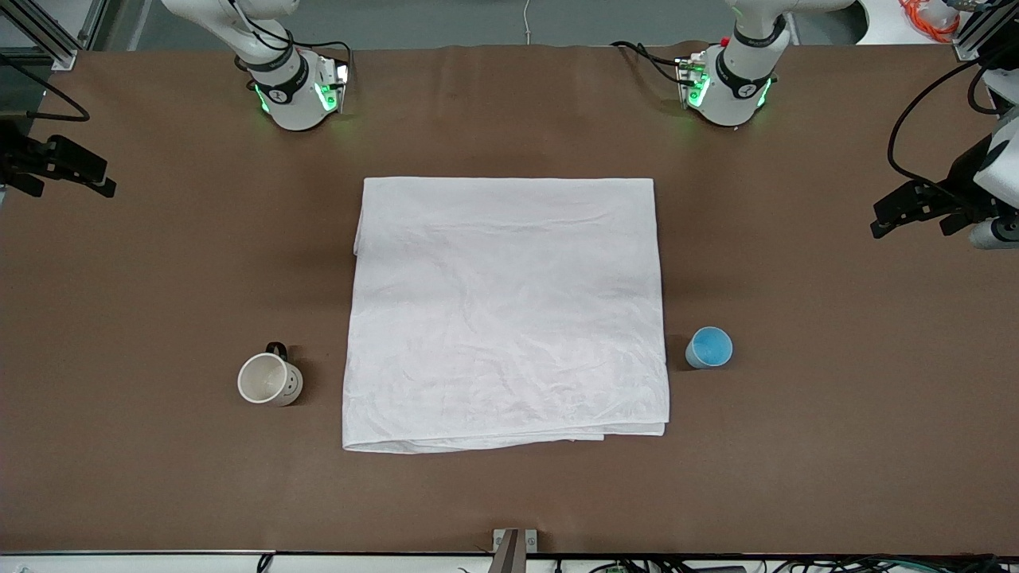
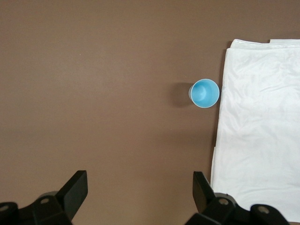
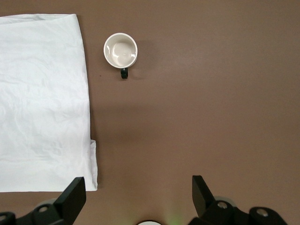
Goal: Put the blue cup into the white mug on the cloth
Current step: 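Move the right gripper toward the white mug and the left gripper toward the blue cup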
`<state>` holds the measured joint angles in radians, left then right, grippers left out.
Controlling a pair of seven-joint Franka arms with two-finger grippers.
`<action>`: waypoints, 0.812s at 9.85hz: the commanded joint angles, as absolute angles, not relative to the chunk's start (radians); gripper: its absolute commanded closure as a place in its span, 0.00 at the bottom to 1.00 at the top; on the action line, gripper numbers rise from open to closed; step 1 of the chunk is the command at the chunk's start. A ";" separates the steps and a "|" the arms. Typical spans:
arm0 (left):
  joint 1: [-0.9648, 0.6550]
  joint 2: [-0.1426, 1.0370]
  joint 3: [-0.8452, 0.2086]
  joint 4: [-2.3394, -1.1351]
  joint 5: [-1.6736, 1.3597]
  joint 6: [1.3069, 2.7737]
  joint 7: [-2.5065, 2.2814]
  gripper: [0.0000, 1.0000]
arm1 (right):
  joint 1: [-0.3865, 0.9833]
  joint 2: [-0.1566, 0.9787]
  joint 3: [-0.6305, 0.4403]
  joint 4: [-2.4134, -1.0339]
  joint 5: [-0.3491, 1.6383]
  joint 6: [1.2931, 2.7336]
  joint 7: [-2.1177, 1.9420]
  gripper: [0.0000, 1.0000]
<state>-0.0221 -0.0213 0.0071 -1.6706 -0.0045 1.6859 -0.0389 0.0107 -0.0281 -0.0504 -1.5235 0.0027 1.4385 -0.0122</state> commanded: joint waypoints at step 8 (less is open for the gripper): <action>-0.025 0.012 0.009 -1.603 0.002 1.646 -0.041 0.01 | 0.061 0.024 -0.040 -1.546 -0.011 1.524 0.008 0.00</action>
